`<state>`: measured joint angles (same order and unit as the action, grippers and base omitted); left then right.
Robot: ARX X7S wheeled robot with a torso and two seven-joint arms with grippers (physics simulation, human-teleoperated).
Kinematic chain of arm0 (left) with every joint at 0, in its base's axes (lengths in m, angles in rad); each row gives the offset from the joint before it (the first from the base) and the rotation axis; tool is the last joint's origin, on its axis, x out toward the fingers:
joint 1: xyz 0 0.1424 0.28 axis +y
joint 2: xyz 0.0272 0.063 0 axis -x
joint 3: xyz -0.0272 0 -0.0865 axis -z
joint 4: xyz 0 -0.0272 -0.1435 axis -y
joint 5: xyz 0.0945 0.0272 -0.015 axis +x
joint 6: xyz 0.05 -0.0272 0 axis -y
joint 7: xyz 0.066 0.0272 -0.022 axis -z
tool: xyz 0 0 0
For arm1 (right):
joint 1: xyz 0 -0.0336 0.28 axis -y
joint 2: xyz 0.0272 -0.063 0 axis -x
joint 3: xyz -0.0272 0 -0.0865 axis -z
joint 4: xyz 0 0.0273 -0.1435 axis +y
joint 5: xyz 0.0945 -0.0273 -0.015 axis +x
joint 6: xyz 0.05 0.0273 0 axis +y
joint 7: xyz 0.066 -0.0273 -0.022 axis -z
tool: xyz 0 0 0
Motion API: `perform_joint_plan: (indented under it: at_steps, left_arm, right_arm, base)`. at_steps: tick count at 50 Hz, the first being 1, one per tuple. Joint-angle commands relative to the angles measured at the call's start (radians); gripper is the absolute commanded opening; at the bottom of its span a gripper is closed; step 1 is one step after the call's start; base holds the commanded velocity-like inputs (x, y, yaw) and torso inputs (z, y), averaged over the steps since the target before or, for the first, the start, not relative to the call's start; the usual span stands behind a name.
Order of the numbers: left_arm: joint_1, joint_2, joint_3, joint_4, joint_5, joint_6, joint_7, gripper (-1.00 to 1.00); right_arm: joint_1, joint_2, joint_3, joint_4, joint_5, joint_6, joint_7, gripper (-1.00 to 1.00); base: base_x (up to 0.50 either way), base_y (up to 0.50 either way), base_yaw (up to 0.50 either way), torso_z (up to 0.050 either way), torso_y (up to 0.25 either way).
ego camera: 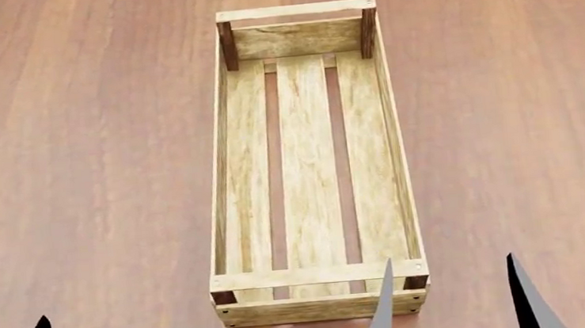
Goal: Stack the right bowl on the left bowl and place them in the tray.
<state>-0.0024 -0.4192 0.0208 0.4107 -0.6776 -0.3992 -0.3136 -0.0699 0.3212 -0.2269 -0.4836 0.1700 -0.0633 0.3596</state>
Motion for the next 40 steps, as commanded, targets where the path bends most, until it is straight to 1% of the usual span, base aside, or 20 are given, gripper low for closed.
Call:
perform_joint_plan:
  at_steps: [1,2,3,7,8,17,27,35,40]
  left_arm:
    - [-0.011,0.010,-0.046,-0.003,-0.096,-0.107,0.008,1.00]
    - [-0.011,0.009,-0.049,0.000,-0.101,-0.113,0.004,1.00]
    - [-0.015,0.011,-0.063,-0.006,-0.143,-0.139,-0.007,1.00]
    - [-0.021,0.005,-0.063,-0.013,-0.169,-0.172,-0.021,1.00]
    - [-0.025,0.001,-0.065,-0.016,-0.194,-0.203,-0.035,1.00]
    - [-0.031,0.007,-0.088,-0.050,-0.323,-0.296,-0.070,1.00]
    - [-0.015,-0.005,-0.095,-0.030,-0.356,-0.320,-0.087,1.00]
    - [-0.003,-0.007,-0.089,-0.060,-0.327,-0.301,-0.076,1.00]
    - [-0.001,-0.006,-0.090,-0.066,-0.336,-0.306,-0.081,1.00]
  right_arm:
    - [-0.001,-0.016,0.017,0.002,-0.020,0.001,-0.019,1.00]
    - [-0.001,-0.016,0.017,0.002,-0.020,0.001,-0.019,1.00]
    - [-0.002,-0.015,0.017,0.002,-0.020,0.000,-0.018,1.00]
    - [-0.003,-0.015,0.015,0.003,-0.021,-0.001,-0.016,1.00]
    - [-0.002,-0.016,0.014,0.004,-0.021,-0.001,-0.016,1.00]
    - [0.003,-0.015,0.008,0.009,-0.023,0.001,-0.013,1.00]
    - [0.004,-0.011,0.010,0.016,-0.020,-0.001,-0.007,1.00]
    - [0.002,-0.007,0.009,0.013,-0.019,0.004,-0.004,1.00]
    - [0.002,-0.005,0.009,0.016,-0.017,0.004,-0.001,1.00]
  base:
    - [0.00,0.00,0.00,0.000,0.000]
    - [0.00,0.00,0.00,0.000,0.000]
    - [0.00,0.00,0.00,0.000,0.000]
    - [0.00,0.00,0.00,0.000,0.000]
    - [0.00,0.00,0.00,0.000,0.000]
    - [0.00,0.00,0.00,0.000,0.000]
    - [0.00,0.00,0.00,0.000,0.000]
    - [0.00,0.00,0.00,0.000,0.000]
    - [0.00,0.00,0.00,0.000,0.000]
